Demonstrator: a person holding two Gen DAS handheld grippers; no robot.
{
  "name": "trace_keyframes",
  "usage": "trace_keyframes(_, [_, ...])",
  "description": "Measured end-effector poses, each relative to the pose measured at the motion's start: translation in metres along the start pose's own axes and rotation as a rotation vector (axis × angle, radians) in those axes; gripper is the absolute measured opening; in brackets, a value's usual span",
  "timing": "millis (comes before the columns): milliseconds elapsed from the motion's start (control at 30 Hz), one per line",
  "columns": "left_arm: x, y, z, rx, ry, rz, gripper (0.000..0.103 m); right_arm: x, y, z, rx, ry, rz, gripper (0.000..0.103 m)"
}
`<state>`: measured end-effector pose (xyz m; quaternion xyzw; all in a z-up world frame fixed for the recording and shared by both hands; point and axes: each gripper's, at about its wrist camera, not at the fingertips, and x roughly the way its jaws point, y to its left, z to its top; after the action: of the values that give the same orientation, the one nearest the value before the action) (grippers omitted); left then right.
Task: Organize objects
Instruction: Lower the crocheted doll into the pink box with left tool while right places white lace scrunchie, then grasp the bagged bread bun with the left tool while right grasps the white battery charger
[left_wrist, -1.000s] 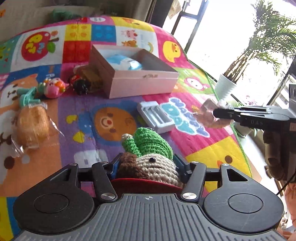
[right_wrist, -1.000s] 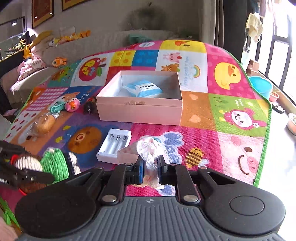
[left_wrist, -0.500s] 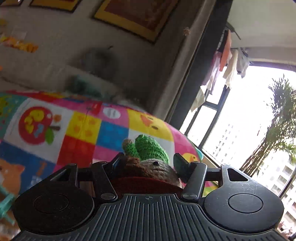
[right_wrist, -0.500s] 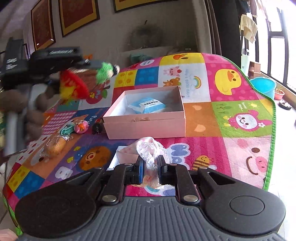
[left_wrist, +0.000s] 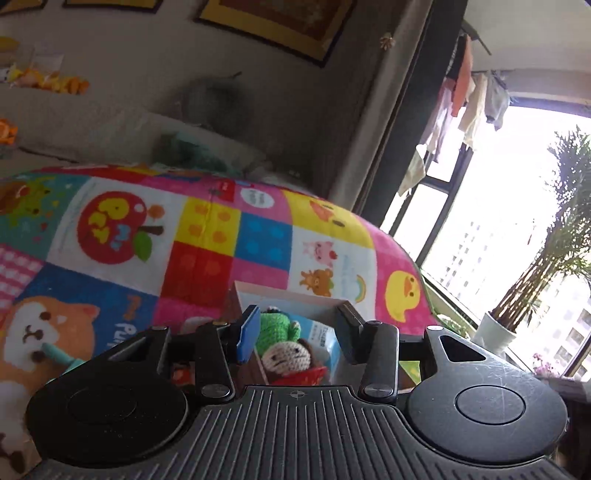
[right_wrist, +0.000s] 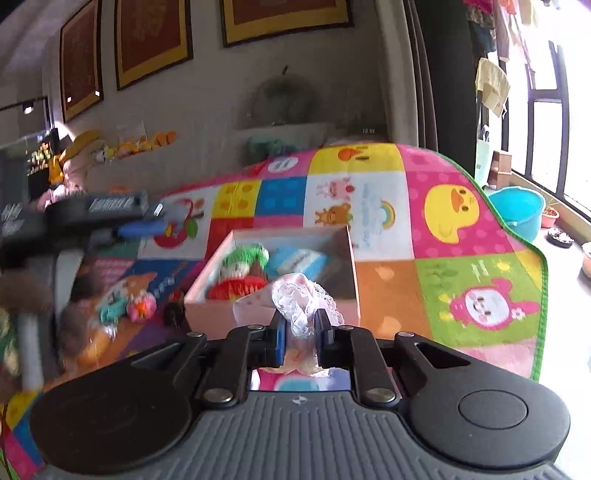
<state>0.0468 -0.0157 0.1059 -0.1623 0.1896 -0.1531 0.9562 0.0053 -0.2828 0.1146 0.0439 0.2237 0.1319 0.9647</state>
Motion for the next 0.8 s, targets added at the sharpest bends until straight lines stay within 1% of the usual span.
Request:
trace_keyframes(33, [-0.012, 0.004, -0.005, 0.004, 0.003, -0.003, 0.048, 0.010, 0.001, 0.014, 0.011, -0.029, -0.008, 0.017])
trace_keyframes(67, [-0.022, 0.009, -0.011, 0.012, 0.016, -0.001, 0.048, 0.023, 0.001, 0.029, 0.018, -0.039, -0.029, 0.023])
trace_keyframes(133, [-0.040, 0.018, -0.023, 0.047, 0.046, 0.026, 0.048, 0.055, 0.000, 0.049, 0.024, 0.021, -0.041, 0.089])
trace_keyframes(167, [-0.050, 0.024, -0.029, 0.077, 0.052, 0.062, 0.048, 0.068, -0.002, 0.052, 0.039, 0.041, -0.054, 0.091])
trace_keyframes(233, [-0.069, 0.039, -0.038, 0.126, 0.036, 0.148, 0.048, 0.080, -0.003, 0.049, 0.024, 0.086, -0.086, 0.091])
trace_keyframes(267, [-0.078, 0.052, -0.041, 0.134, 0.025, 0.187, 0.048, 0.080, -0.003, 0.044, 0.013, 0.093, -0.090, 0.091])
trace_keyframes(300, [-0.086, 0.066, -0.042, 0.116, 0.020, 0.222, 0.048, 0.077, -0.004, 0.037, 0.005, 0.096, -0.090, 0.091])
trace_keyframes(367, [-0.094, 0.099, -0.041, 0.027, 0.025, 0.284, 0.048, 0.070, -0.006, 0.023, -0.001, 0.110, -0.092, 0.091])
trace_keyframes(433, [-0.095, 0.135, -0.038, -0.093, 0.055, 0.346, 0.048, 0.060, -0.007, 0.005, -0.014, 0.130, -0.085, 0.091])
trace_keyframes(500, [-0.093, 0.158, -0.042, -0.190, 0.088, 0.364, 0.048, 0.051, -0.006, -0.014, -0.023, 0.153, -0.079, 0.093])
trace_keyframes(533, [-0.090, 0.164, -0.045, -0.229, 0.103, 0.352, 0.048, 0.048, -0.006, -0.023, -0.021, 0.167, -0.069, 0.095])
trace_keyframes(600, [-0.079, 0.169, -0.054, -0.293, 0.130, 0.305, 0.048, 0.045, -0.004, -0.043, -0.017, 0.203, -0.051, 0.095])
trace_keyframes(667, [-0.064, 0.164, -0.061, -0.338, 0.168, 0.235, 0.048, 0.048, 0.000, -0.059, -0.032, 0.237, -0.064, 0.095])
trace_keyframes(700, [-0.056, 0.157, -0.063, -0.345, 0.184, 0.196, 0.049, 0.048, 0.003, -0.067, -0.042, 0.247, -0.073, 0.095])
trace_keyframes(733, [-0.050, 0.148, -0.065, -0.322, 0.196, 0.167, 0.050, 0.049, 0.004, -0.072, -0.045, 0.255, -0.074, 0.095])
trace_keyframes(800, [-0.034, 0.123, -0.068, -0.231, 0.266, 0.059, 0.050, 0.048, 0.005, -0.080, -0.030, 0.269, -0.060, 0.095])
